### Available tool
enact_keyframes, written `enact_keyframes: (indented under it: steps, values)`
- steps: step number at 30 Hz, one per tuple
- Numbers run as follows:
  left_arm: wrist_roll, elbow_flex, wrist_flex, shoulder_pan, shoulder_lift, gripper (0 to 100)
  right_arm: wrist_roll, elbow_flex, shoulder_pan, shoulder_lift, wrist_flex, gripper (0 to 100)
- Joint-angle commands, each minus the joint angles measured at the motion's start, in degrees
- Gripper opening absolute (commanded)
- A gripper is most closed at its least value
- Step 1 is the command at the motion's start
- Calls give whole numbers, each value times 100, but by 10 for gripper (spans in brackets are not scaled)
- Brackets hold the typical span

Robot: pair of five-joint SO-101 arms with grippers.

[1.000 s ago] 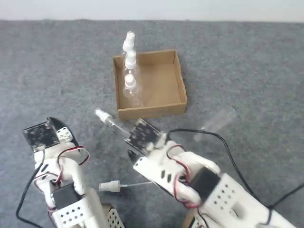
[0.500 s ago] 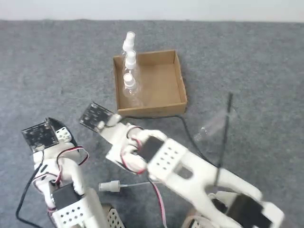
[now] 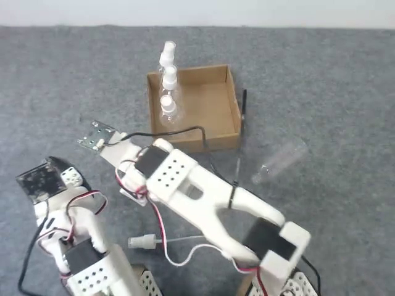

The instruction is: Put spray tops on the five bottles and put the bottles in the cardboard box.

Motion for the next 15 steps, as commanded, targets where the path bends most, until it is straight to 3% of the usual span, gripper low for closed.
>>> enact_keyframes:
  steps: [1,15]
  values:
    - [237,-198,-211,-158,-97,15,35,-774,198,233,84,139]
    - [237,-207,-211,-202,-97,15,35,-1881,312,1112,593,139]
